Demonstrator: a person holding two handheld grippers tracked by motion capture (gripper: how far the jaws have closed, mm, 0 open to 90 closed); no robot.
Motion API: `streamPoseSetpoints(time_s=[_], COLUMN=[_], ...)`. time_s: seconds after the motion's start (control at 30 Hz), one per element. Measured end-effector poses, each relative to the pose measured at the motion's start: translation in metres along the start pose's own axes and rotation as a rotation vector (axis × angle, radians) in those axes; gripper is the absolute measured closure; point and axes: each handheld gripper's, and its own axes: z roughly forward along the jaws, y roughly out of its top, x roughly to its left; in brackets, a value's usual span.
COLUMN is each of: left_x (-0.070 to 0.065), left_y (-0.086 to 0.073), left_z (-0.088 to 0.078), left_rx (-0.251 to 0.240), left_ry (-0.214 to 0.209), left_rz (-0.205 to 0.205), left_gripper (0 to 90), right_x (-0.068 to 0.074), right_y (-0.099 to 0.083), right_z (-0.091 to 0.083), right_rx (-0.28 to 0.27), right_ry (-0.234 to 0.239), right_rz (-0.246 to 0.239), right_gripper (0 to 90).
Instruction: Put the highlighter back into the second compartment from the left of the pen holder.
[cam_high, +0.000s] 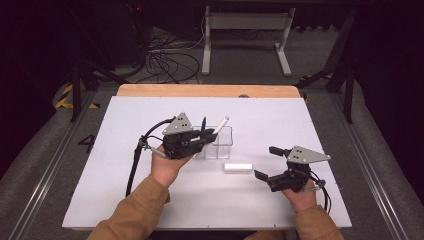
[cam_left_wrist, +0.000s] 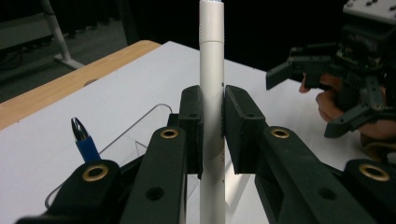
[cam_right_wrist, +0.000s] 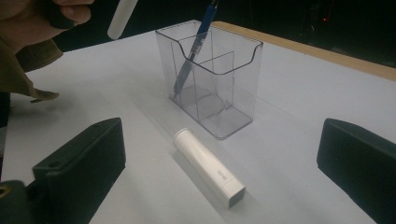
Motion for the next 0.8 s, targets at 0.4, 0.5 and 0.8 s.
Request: streamPoseSetpoints(time_s=[0.4,0.5,0.8], left_x=[0.012,0.015,0.018], left_y=[0.001,0.000,-0.001], left_z=[0.014,0.018,0.030], left_rx=[-0.102,-0.109,-0.150], left_ry=[0.000,0.016,0.042], left_rz=[-0.023,-0.022,0.025], left_gripper=[77.9,77.8,77.6], right_x=[0.001,0.001,0.001], right_y=[0.000,0.000,-0.001], right_z=[0.001,0.001,0.001], right_rx=[0.005,0.005,0.005], right_ry=[0.006,0.007,0.010], right_rz=[0.003,0.003,-0.001], right_gripper=[1.6,1.6,1.6])
